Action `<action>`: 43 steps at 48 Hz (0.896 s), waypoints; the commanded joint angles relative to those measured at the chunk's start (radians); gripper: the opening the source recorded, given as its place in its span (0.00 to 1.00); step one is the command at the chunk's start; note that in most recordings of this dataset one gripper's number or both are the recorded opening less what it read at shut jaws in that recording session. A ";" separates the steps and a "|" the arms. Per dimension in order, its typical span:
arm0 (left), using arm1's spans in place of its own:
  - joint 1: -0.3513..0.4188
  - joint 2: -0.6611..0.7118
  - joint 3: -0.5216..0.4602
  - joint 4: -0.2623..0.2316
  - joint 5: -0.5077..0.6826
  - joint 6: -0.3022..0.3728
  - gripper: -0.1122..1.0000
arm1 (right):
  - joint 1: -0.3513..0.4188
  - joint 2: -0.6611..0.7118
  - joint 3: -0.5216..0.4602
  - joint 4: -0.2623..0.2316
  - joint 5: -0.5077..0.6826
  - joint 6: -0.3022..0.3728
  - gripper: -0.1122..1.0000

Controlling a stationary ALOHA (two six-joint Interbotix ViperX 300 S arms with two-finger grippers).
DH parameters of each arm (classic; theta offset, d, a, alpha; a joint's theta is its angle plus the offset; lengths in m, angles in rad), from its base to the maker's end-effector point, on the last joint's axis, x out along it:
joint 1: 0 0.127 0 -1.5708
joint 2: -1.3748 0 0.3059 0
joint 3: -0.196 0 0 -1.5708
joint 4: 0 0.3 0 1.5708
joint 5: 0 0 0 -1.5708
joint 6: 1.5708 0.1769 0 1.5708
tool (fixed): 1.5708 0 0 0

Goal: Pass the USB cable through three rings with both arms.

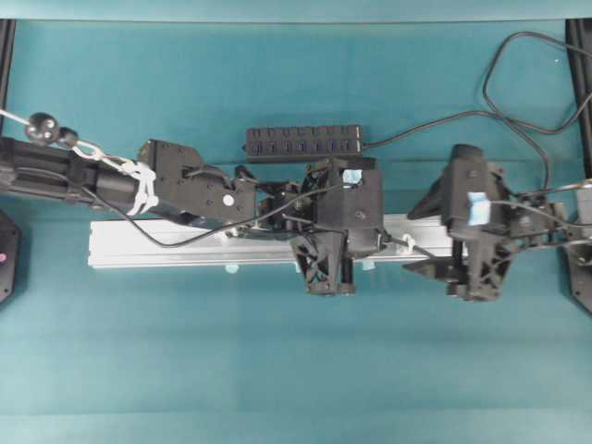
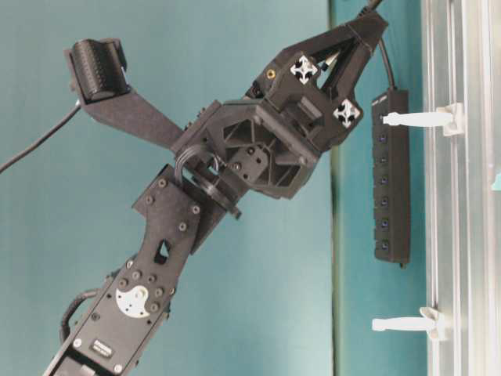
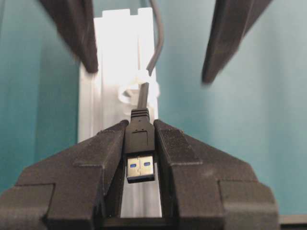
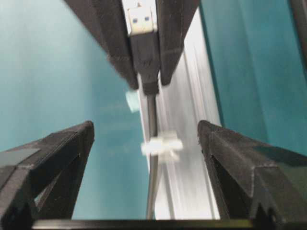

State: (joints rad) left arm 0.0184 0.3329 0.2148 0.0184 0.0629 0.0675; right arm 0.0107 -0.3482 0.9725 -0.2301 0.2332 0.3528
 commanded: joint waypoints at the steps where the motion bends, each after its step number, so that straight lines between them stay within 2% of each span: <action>1: -0.009 -0.029 -0.006 0.003 -0.005 0.002 0.30 | -0.002 0.038 -0.038 -0.003 -0.012 0.006 0.56; 11: -0.011 -0.038 -0.005 0.003 -0.005 0.003 0.30 | -0.003 0.114 -0.100 -0.003 -0.014 0.000 0.54; 22: -0.011 -0.044 0.014 0.003 -0.005 0.005 0.30 | -0.003 0.126 -0.107 -0.003 -0.011 0.000 0.43; 38: -0.011 -0.048 0.020 0.002 -0.005 0.006 0.30 | -0.002 0.132 -0.110 -0.005 0.021 -0.005 0.12; 43: -0.011 -0.048 0.020 0.002 -0.005 0.006 0.30 | 0.002 0.138 -0.118 -0.005 0.032 -0.003 0.05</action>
State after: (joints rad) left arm 0.0138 0.3145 0.2439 0.0184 0.0629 0.0721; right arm 0.0123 -0.2102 0.8744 -0.2316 0.2623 0.3513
